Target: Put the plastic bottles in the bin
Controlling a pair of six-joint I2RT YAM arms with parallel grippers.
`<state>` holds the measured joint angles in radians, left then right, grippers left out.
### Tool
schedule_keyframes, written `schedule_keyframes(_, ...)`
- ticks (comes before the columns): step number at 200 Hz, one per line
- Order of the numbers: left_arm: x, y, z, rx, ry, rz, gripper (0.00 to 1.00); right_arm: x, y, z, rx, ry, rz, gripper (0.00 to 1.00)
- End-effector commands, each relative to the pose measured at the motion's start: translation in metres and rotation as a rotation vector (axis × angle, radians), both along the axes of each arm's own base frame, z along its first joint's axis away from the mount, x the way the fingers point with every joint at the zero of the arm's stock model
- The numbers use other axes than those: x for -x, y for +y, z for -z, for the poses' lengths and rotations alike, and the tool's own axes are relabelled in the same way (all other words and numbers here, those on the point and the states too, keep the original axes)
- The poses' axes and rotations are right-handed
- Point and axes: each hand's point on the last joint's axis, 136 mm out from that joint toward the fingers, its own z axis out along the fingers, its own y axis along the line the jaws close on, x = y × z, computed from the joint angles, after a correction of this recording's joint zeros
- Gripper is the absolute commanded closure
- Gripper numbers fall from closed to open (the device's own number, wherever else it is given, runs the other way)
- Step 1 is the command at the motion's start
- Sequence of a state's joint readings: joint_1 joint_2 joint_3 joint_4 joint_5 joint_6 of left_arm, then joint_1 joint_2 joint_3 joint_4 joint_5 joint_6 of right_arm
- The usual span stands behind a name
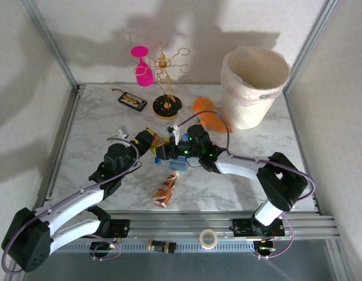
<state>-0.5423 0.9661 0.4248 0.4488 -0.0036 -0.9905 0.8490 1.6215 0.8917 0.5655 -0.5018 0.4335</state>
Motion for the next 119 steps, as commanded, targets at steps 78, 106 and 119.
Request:
schedule_keyframes(78, -0.006, 0.004, -0.021, 0.016, -0.03, -0.014, 0.01, -0.017, -0.014, -0.006, 0.04, -0.046, 0.126, 0.63)
schedule_keyframes(106, -0.011, 0.013, -0.028, 0.027, -0.04, -0.032, 0.01, -0.025, -0.025, -0.009, 0.073, -0.068, 0.177, 0.63)
schedule_keyframes(119, -0.013, 0.018, -0.031, 0.032, -0.047, -0.039, 0.01, -0.029, -0.033, -0.012, 0.085, -0.08, 0.205, 0.63)
